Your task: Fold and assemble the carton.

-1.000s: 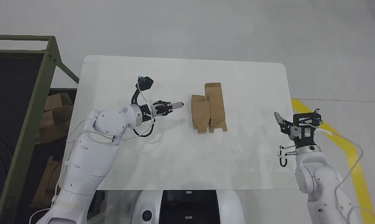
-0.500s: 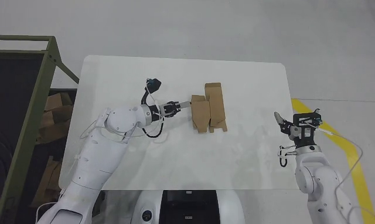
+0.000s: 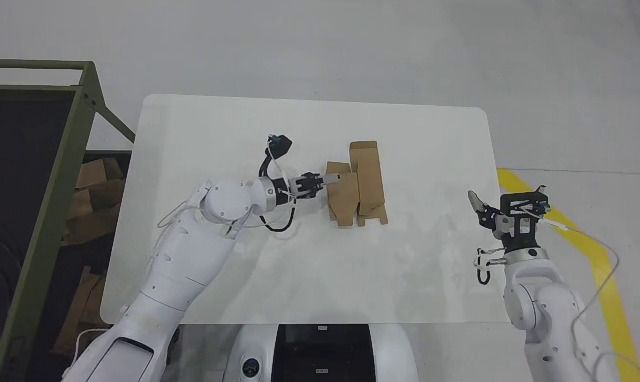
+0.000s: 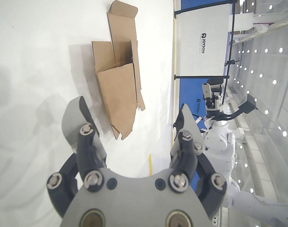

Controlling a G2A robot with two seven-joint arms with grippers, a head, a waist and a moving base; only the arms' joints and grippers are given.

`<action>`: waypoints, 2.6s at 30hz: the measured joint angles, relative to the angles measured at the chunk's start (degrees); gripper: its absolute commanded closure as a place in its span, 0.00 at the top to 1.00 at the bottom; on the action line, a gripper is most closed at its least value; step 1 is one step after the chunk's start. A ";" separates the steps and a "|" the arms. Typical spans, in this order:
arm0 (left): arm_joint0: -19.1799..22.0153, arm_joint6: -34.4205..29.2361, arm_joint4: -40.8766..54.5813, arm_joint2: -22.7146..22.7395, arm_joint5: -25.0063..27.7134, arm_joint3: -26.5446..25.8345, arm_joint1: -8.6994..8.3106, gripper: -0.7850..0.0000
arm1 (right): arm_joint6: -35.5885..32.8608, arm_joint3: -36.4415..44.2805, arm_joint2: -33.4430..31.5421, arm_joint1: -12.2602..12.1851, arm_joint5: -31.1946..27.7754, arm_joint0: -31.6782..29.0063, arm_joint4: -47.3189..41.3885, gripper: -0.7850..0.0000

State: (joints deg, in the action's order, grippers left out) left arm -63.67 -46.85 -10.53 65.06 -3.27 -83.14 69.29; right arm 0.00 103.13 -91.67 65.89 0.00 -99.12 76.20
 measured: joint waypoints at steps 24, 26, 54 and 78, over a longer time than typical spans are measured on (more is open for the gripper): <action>4.65 2.42 1.95 -5.70 2.27 9.47 1.59 0.49 | 0.00 0.00 0.00 0.00 0.00 0.00 0.00 1.00; 5.14 2.70 2.23 -6.35 2.41 10.43 1.83 0.49 | 0.00 0.00 0.00 0.00 0.00 0.00 0.00 1.00; 8.52 4.51 6.78 -8.86 6.87 17.84 3.57 0.00 | 0.00 0.00 0.00 0.00 0.00 0.00 0.00 1.00; 2.71 5.52 9.19 -1.34 13.58 7.29 1.53 0.00 | -11.46 0.82 -3.11 0.01 -16.79 3.15 -24.97 1.00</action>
State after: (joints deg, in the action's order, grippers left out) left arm -60.96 -41.33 -1.34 63.72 10.31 -75.84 70.81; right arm -11.46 103.96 -94.78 65.90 -16.79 -95.97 51.23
